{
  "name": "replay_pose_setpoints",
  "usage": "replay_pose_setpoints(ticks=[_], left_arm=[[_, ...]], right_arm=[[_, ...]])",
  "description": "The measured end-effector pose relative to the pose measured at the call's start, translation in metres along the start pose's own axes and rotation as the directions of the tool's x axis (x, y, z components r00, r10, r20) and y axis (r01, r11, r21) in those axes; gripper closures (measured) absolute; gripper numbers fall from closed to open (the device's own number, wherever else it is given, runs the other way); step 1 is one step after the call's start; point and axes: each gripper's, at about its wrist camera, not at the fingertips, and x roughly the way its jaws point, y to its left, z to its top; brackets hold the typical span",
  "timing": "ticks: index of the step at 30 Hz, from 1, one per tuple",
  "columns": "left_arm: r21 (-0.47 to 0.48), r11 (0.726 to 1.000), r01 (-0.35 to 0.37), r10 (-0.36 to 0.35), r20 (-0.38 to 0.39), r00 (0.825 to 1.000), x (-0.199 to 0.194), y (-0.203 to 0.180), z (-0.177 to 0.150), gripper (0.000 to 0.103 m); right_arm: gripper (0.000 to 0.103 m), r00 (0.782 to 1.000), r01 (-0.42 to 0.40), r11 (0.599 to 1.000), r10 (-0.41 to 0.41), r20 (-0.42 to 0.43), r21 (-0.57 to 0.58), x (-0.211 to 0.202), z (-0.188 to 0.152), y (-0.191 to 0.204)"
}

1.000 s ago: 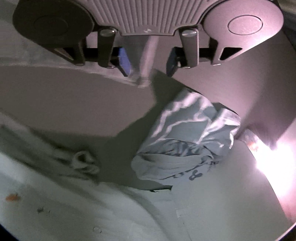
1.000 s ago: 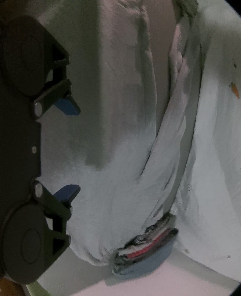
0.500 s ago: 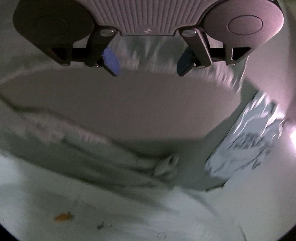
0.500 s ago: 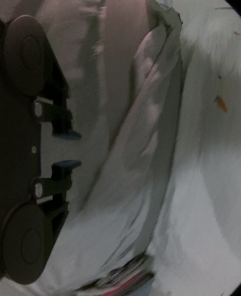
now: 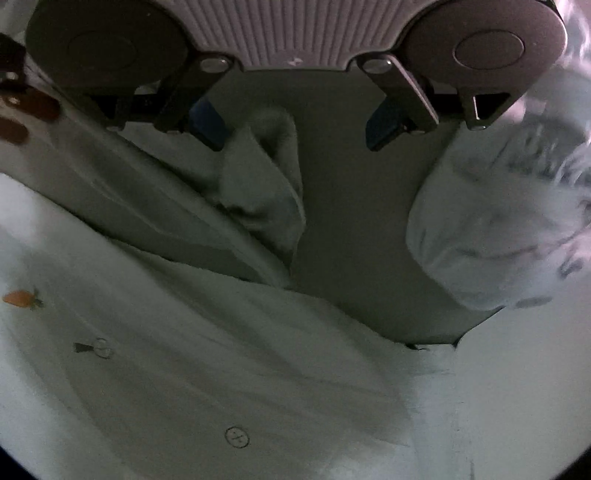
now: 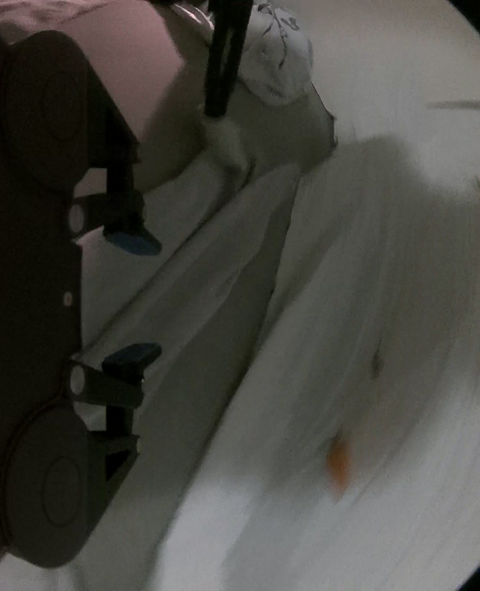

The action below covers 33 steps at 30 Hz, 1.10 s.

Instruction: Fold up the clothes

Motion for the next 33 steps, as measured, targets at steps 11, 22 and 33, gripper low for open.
replay_pose_setpoints(ticks=[11,22,33], left_arm=[[-0.034,0.999,-0.022,0.023,0.013,1.000,0.030,0.031,0.020,0.016],[-0.218,0.970,0.105,-0.101,0.030,0.994,0.023,0.057,0.038,0.016],[-0.492,0.547,0.678,-0.714,0.148,0.684,-0.011,0.066,0.013,0.005]], right_arm=[[0.060,0.998,-0.049,0.920,0.057,0.010,-0.388,0.103,0.048,0.082],[0.076,0.995,-0.101,0.932,0.102,-0.017,-0.348,0.117,0.062,0.077],[0.101,0.982,-0.032,0.981,0.066,0.174,-0.190,0.012,0.067,0.046]])
